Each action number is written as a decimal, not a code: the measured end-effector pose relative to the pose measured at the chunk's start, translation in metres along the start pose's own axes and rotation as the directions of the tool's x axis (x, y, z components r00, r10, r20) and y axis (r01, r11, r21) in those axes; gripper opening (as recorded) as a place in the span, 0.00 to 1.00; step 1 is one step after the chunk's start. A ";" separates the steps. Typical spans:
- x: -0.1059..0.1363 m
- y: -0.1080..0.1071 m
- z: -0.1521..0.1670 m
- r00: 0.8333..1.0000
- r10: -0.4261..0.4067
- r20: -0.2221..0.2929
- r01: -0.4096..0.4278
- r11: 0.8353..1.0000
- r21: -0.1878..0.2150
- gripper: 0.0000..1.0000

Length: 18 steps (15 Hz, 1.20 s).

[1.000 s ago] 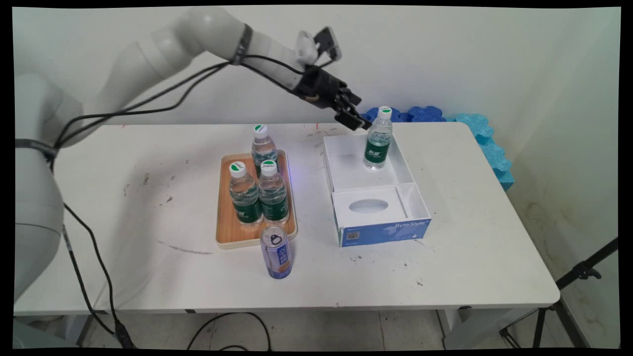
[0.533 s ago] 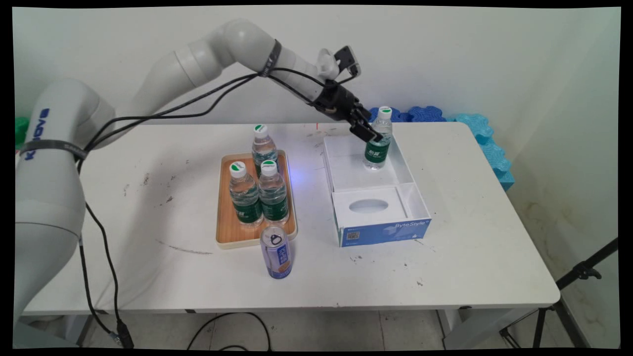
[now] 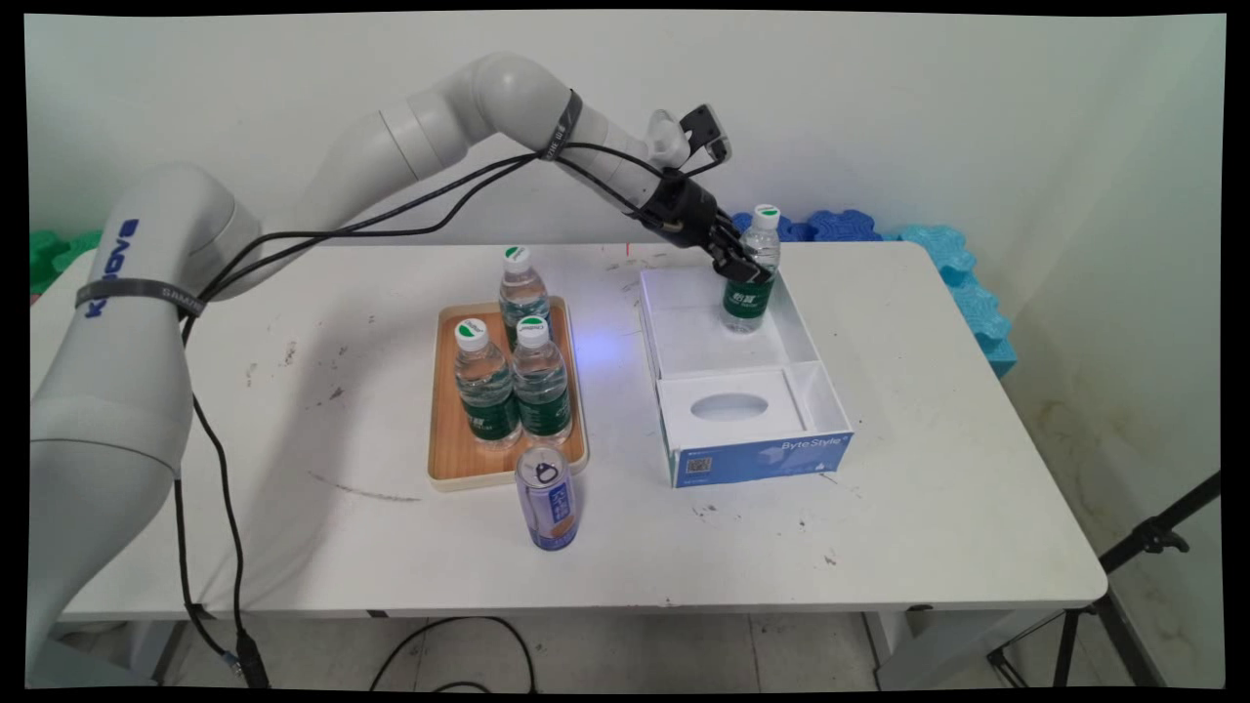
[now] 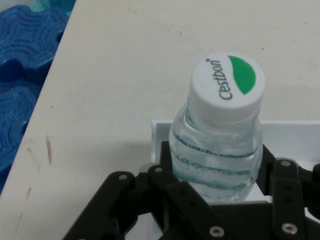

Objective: Place the picked object on the tray

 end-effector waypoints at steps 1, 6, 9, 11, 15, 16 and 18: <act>0.000 0.000 0.001 1.000 0.000 -0.001 0.000 1.000 -0.003 0.00; 0.006 0.001 -0.009 1.000 0.004 -0.026 -0.004 1.000 -0.005 0.00; 0.020 0.004 -0.041 0.997 0.005 -0.074 -0.005 1.000 0.004 0.00; 0.027 0.007 -0.078 0.994 0.008 -0.112 -0.007 1.000 0.010 0.00; 0.023 0.001 -0.154 0.987 0.035 -0.157 -0.029 0.999 0.038 0.00; 0.017 -0.005 -0.175 0.986 0.050 -0.158 -0.042 0.998 0.053 0.00; -0.001 -0.020 -0.212 0.985 0.085 -0.147 -0.071 0.993 0.095 0.00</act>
